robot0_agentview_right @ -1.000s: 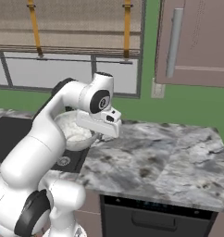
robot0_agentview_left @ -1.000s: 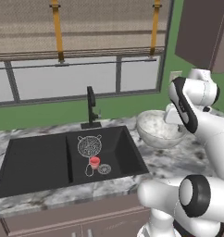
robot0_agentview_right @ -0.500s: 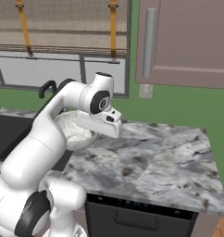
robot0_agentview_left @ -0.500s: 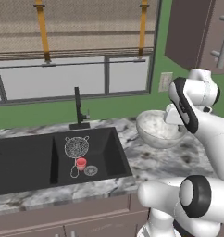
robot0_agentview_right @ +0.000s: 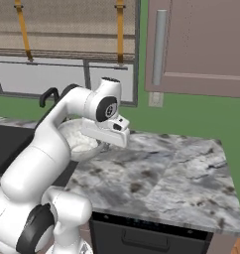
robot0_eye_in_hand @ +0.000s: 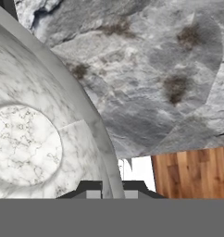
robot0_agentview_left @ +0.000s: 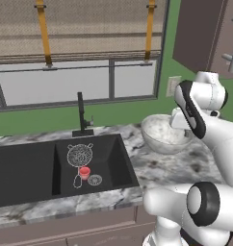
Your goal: Pick the strainer and bowl and place them in the sink. Then turn on the water.
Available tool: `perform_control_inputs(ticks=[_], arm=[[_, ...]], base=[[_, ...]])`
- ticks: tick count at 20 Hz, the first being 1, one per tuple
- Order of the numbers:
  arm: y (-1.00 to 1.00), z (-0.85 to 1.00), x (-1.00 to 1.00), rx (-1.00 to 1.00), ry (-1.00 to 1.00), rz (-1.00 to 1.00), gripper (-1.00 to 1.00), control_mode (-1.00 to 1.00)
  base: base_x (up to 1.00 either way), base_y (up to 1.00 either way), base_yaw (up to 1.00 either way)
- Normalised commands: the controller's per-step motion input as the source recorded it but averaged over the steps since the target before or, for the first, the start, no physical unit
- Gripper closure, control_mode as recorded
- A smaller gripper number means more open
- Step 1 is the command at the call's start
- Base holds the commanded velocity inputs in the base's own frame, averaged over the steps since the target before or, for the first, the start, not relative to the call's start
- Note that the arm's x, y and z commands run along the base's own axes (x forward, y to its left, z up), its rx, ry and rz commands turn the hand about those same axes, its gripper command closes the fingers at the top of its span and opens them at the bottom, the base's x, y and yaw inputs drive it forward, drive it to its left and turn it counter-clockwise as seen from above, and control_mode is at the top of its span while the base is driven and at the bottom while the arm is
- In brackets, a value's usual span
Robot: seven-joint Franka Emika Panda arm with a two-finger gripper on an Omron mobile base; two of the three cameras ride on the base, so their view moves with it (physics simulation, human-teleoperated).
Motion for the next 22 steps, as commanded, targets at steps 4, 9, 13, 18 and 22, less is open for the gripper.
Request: perform_control_inputs(ticks=[4, 9, 13, 18, 22], arm=[[0.00, 0.00, 0.00, 0.00, 0.00, 0.00, 1.00, 1.00], [0.49, -0.09, 0.41, 0.00, 0.00, -0.01, 1.00, -1.00], [0.62, -0.08, 0.42, 0.00, 0.00, -0.02, 1.00, -1.00], [0.44, -0.15, 0.24, 0.00, 0.00, 0.00, 1.00, -1.00], [0.55, -0.23, 0.20, -0.01, 0.00, 0.00, 1.00, -1.00]], base=[[0.37, 0.39, 0.00], [0.00, 0.00, 0.00], [0.00, 0.00, 0.00], [0.00, 0.00, 0.00], [0.00, 0.00, 0.00]])
